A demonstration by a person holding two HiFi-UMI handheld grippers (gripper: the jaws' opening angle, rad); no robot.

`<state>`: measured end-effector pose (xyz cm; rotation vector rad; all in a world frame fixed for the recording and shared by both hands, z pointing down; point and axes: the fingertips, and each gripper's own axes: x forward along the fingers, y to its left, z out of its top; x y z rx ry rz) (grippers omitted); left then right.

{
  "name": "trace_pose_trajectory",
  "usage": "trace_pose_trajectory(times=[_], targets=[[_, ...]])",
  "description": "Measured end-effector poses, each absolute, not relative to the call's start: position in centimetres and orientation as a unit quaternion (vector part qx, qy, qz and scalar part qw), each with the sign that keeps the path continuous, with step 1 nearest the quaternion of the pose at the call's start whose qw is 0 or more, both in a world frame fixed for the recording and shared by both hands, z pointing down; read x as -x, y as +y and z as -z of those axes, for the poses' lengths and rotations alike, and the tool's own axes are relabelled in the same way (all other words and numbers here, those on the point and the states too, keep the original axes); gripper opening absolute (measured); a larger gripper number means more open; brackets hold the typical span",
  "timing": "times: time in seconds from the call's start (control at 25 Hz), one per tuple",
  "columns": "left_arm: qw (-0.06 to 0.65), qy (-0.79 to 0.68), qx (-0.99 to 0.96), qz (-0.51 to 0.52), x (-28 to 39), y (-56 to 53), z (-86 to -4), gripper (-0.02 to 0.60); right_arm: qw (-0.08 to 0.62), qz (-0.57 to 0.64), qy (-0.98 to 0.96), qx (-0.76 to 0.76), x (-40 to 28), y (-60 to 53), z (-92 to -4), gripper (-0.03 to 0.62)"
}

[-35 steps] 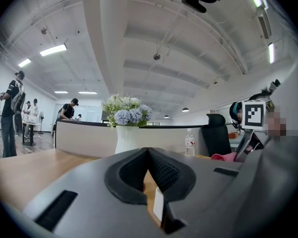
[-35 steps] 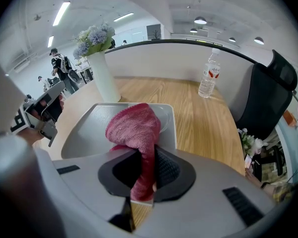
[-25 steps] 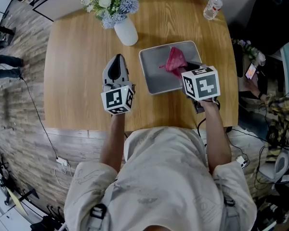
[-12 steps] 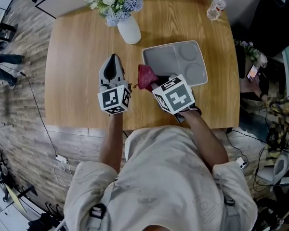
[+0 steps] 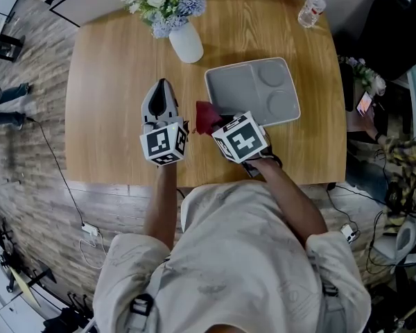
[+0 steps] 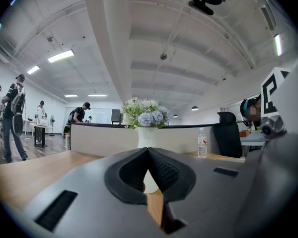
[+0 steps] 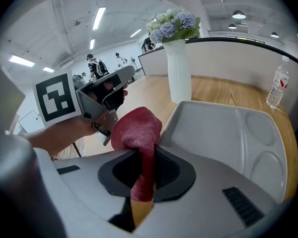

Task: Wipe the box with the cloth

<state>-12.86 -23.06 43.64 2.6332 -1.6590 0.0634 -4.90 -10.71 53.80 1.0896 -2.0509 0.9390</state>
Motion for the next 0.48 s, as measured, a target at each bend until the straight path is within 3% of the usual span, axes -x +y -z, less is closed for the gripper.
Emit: trace_pose_trajectory(times=[0.48], targets=[[0.017, -0.525, -0.850, -0.024, 12.1, -22.9, -44.0, 0.011, 0.307, -0.373, -0.758, -0.438, 2.0, -10.6, -54.5, 0.063]])
